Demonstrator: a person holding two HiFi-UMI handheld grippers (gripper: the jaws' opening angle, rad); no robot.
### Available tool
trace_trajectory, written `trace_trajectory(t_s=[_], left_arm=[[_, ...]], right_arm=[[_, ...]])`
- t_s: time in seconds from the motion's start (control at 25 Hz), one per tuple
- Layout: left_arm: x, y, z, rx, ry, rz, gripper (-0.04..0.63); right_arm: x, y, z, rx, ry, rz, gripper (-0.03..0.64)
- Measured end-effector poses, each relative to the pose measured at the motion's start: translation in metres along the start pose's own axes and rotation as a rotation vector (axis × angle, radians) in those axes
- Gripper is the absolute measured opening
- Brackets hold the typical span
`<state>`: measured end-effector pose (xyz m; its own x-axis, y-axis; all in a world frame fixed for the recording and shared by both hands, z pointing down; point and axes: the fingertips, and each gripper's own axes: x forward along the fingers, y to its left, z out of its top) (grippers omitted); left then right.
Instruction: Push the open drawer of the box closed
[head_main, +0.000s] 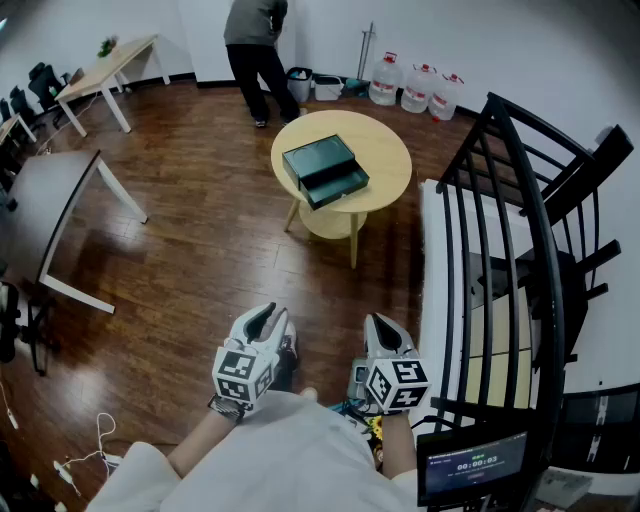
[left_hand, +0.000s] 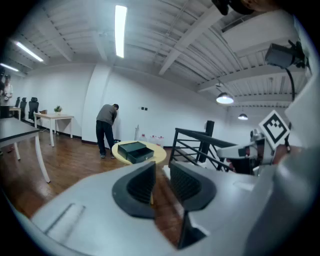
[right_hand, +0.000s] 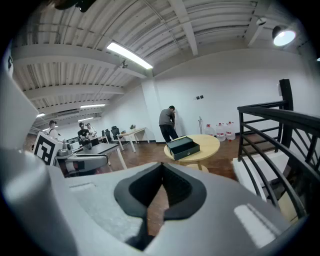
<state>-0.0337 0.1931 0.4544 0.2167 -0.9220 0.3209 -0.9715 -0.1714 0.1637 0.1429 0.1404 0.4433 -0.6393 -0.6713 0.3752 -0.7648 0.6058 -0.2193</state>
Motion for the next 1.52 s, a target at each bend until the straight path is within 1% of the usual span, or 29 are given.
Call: trace_trajectory(t_s=[0.2,0.28,0.32,0.36,0.44,0.6,0.72,0.8,0.92,1.08,1.24,1.4,1.52], left_arm=[[0.028,0.025,0.002,-0.023,-0.006,0.012,0.089],[0.045,0.038,0.002,-0.042,-0.004,0.015,0.058],[0.055,0.044,0.002,-0.040,0.003,0.017,0.038],[0.066,0.049,0.002,-0.030,0.013,0.015,0.032],[0.095,0.058,0.008,-0.017,0.031,-0.003,0.032],[0.148,0.074,0.028,-0.100,0.051,-0.071,0.006],[0.183,0.087,0.045,-0.102,0.058,-0.102,0.006],[0.201,0.100,0.056,-0.125,0.058,-0.110,0.006],[0.222,0.125,0.072,-0.132,0.048,-0.088,0.006],[0.241,0.152,0.087,-0.110,0.047,-0.041,0.006],[0.255,0.150,0.084,-0.070,0.059,-0.024,0.006],[0.259,0.143,0.069,-0.073,0.099,-0.008,0.006],[0.262,0.144,0.061,-0.040,0.115,0.040,0.011]], right_arm=[[0.029,-0.018,0.008,-0.007,0.001,-0.017,0.003],[0.045,-0.028,0.015,-0.024,0.008,-0.039,0.003],[0.054,-0.034,0.019,-0.032,0.012,-0.052,0.003],[0.063,-0.041,0.025,-0.037,0.014,-0.065,0.003],[0.084,-0.055,0.041,-0.040,0.013,-0.087,0.003],[0.127,-0.077,0.070,-0.046,0.033,-0.113,0.003],[0.162,-0.092,0.088,-0.049,0.058,-0.128,0.003],[0.184,-0.098,0.100,-0.060,0.066,-0.134,0.003],[0.207,-0.108,0.117,-0.074,0.060,-0.161,0.003],[0.226,-0.125,0.135,-0.031,0.050,-0.180,0.003],[0.237,-0.148,0.135,-0.033,0.088,-0.155,0.003],[0.242,-0.160,0.136,-0.052,0.108,-0.132,0.003],[0.247,-0.174,0.135,-0.030,0.100,-0.119,0.003]])
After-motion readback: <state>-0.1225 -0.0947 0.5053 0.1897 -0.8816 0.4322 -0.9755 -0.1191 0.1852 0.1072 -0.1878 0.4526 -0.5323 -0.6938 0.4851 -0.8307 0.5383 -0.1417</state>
